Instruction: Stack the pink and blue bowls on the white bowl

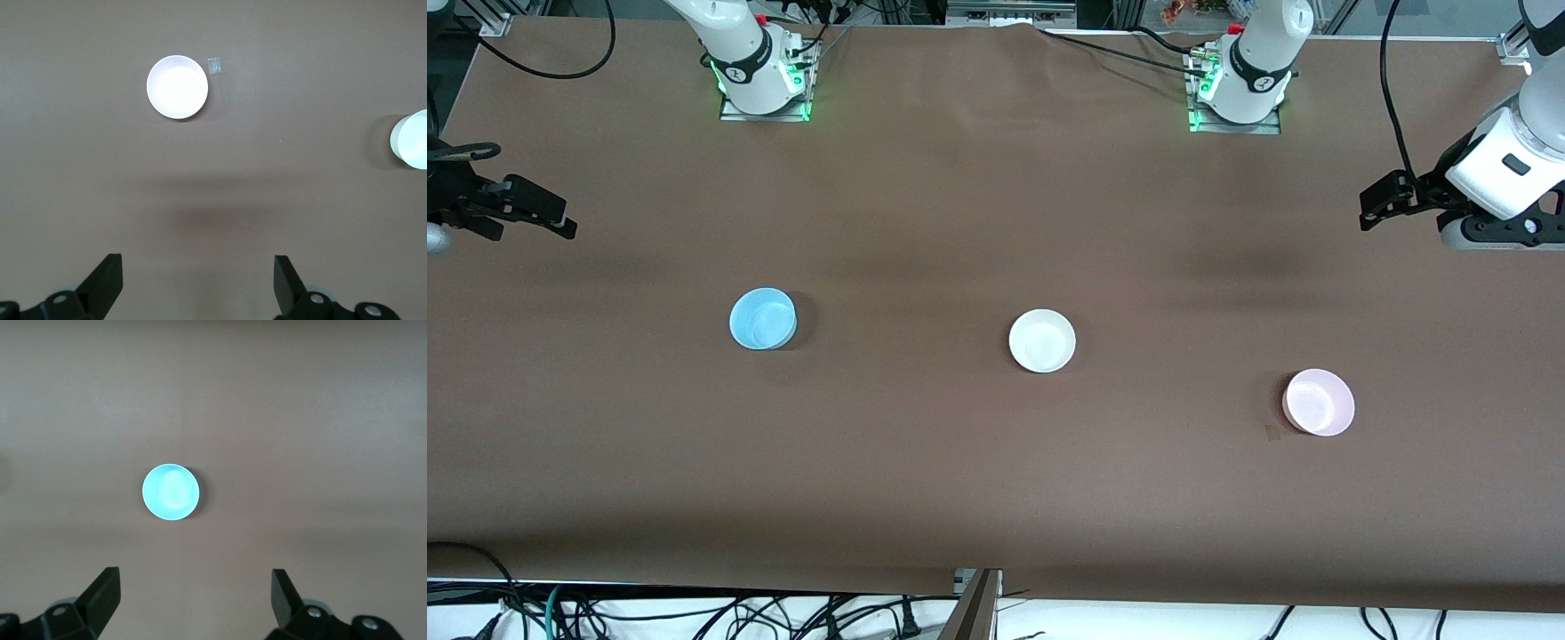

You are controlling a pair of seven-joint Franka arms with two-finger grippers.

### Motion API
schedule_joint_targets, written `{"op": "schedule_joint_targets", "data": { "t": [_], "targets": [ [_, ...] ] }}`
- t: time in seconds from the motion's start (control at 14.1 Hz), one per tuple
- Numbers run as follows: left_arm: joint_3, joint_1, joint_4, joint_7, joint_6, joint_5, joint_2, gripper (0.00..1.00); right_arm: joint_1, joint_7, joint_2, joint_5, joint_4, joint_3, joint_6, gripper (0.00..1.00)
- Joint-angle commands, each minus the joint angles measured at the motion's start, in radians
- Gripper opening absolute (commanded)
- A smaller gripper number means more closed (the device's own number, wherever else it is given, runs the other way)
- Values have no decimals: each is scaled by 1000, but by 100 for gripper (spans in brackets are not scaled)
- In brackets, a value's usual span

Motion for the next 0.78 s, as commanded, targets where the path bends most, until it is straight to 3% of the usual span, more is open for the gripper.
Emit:
{"op": "schedule_joint_targets", "data": {
  "t": [0.0, 0.71],
  "targets": [
    [8, -10, 34, 6, -25, -27, 15, 100, 0, 7, 7, -17, 21, 6, -19, 100],
    [10, -7, 49, -4, -40, -28, 39, 100, 0, 7, 7, -17, 21, 6, -19, 100]
  ]
}}
